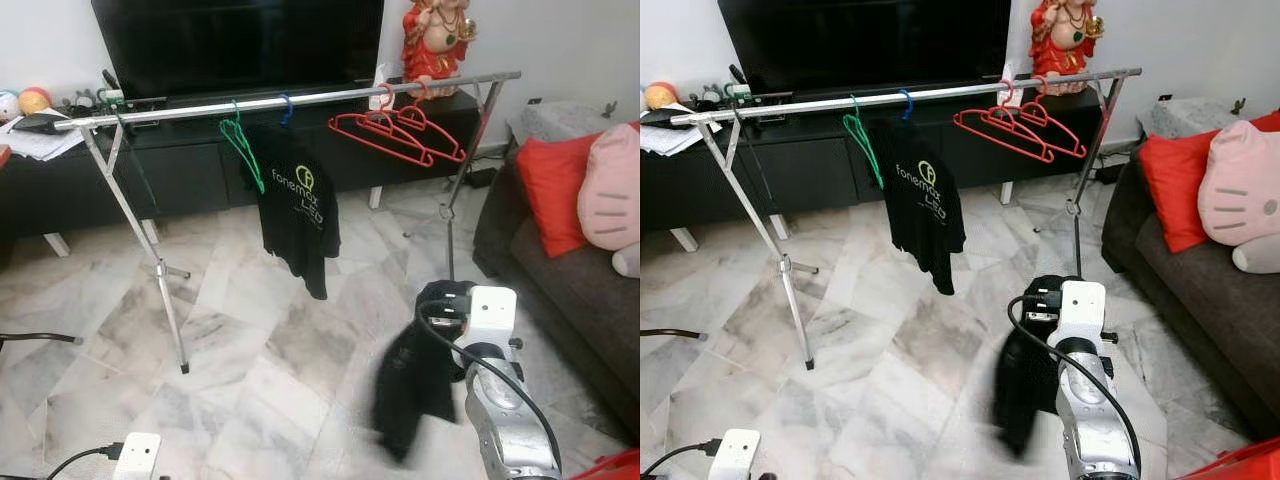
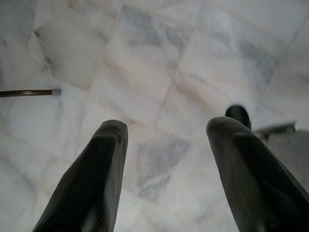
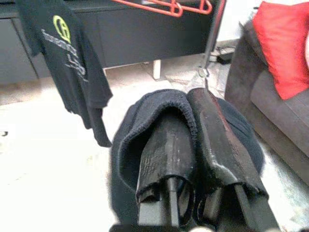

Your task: Hang hanger

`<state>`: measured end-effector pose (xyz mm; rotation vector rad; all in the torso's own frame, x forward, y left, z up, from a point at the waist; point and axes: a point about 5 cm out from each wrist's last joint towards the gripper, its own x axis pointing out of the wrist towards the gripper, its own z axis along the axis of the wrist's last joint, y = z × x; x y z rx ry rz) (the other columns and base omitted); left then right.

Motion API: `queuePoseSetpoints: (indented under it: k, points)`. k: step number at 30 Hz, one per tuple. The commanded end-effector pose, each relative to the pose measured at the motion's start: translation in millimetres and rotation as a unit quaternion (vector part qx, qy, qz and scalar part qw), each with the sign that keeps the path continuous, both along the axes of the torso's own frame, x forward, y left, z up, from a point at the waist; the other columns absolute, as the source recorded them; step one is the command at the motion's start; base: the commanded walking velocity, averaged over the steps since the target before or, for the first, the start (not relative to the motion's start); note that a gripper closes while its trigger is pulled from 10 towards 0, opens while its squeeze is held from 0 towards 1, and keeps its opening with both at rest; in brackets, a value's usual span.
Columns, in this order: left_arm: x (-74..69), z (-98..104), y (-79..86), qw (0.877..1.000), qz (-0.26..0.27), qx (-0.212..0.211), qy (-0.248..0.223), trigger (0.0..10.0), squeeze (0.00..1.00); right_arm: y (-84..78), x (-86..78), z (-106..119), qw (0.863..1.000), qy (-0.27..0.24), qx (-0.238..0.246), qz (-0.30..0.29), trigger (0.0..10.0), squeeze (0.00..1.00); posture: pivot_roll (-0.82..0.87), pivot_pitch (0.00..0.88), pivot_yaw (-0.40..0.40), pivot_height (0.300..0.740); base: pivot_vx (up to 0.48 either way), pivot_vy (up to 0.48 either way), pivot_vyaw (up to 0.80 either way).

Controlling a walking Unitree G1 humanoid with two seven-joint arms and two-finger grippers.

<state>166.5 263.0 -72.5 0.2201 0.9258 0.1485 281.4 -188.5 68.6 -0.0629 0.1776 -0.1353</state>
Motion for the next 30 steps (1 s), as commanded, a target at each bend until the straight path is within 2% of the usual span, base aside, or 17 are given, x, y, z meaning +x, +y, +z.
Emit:
queuePoseSetpoints:
  k: [1, 6, 7, 8, 9, 10, 11, 12, 16, 17, 20, 26, 30]
  points:
    - [-1.8, 1, 0.4, 0.999, 0.018, 0.001, -0.029, 10.0, 0.0, 3.0, 4.1, 11, 0.999, -0.037, 0.009, 0.004, 10.0, 0.0, -0.11, 0.0, -0.027, 0.74, 0.0, 0.0, 0.0]
    - [2.1, 6, -0.8, 0.997, 0.02, -0.001, -0.074, 10.0, 0.0, 2.9, -1.4, 13, 0.999, -0.05, 0.018, 0.001, 10.0, 0.0, -0.11, 0.0, -0.026, 0.74, 0.0, 0.0, 0.0]
    - [8.2, 10, -3.2, 0.995, 0.007, -0.001, -0.102, 10.0, 0.0, 2.5, -4.2, 13, 0.998, -0.055, 0.014, 0.003, 10.0, 0.0, -0.11, 0.0, -0.023, 0.74, 0.0, 0.0, 0.0]
    - [38.2, 26, -14.5, 0.986, -0.024, 0.003, -0.166, 10.0, 0.0, 1.7, -5.4, 13, 0.998, -0.058, 0.012, 0.001, 10.0, 0.0, -0.11, 0.0, -0.022, 0.74, 0.0, 0.0, 0.0]
    - [58.6, 40, -23.8, 0.976, -0.046, 0.005, -0.211, 10.0, 0.0, 1.0, -6.1, 13, 0.998, -0.06, 0.011, 0.0, 10.0, 0.0, -0.11, 0.0, -0.021, 0.74, 0.0, 0.0, 0.0]
    - [87.9, 63, -36.4, 0.962, -0.069, 0.006, -0.264, 10.0, 0.0, -0.4, -7.5, 12, 0.998, -0.061, 0.013, -0.005, 10.0, 0.0, -0.11, 0.0, -0.022, 0.74, 0.0, 0.0, 0.0]
    - [96.5, 71, -40.4, 0.959, -0.077, 0.005, -0.274, 10.0, 0.0, -0.8, -8.4, 11, 0.998, -0.06, 0.011, -0.006, 10.0, 0.0, -0.11, 0.0, -0.022, 0.74, 0.0, 0.0, 0.0]
    - [96.5, 71, -40.4, 0.959, -0.077, 0.005, -0.274, 10.0, 0.0, -0.8, -8.4, 11, 0.998, -0.06, 0.011, -0.006, 10.0, 0.0, -0.11, 0.0, -0.022, 0.74, 0.0, 0.0, 0.0]
    - [105.7, 88, -52.4, 0.938, -0.096, -0.002, -0.332, 10.0, 0.0, 0.1, -10.3, 8, 0.998, -0.057, 0.009, -0.007, 10.0, 0.0, -0.12, 0.0, -0.021, 0.74, 0.0, 0.0, 0.0]
    - [105.4, 94, -55.2, 0.928, -0.1, -0.002, -0.36, 10.0, 0.0, 0.1, -11.3, 8, 0.998, -0.058, 0.009, -0.008, 10.0, 0.0, -0.12, 0.0, -0.021, 0.74, 0.0, 0.0, 0.0]
    - [96.5, 103, -57.0, 0.916, -0.097, 0.0, -0.389, 10.0, 0.0, 0.4, -12.7, 9, 0.998, -0.063, 0.012, -0.007, 10.0, 0.0, -0.12, 0.0, -0.025, 0.74, 0.0, 0.0, 0.0]
    - [84.3, 116, -54.0, 0.903, -0.085, 0.003, -0.422, 10.0, 0.0, 0.4, -13.0, 13, 0.997, -0.08, 0.016, -0.002, 10.0, 0.0, -0.11, 0.0, -0.028, 0.74, 0.0, 0.0, 0.0]
    - [78.3, 120, -52.5, 0.9, -0.09, 0.003, -0.426, 10.0, 0.0, -0.7, -12.8, 14, 0.997, -0.08, 0.011, 0.0, 10.0, 0.0, -0.11, 0.0, -0.03, 0.74, 0.0, 0.0, 0.0]
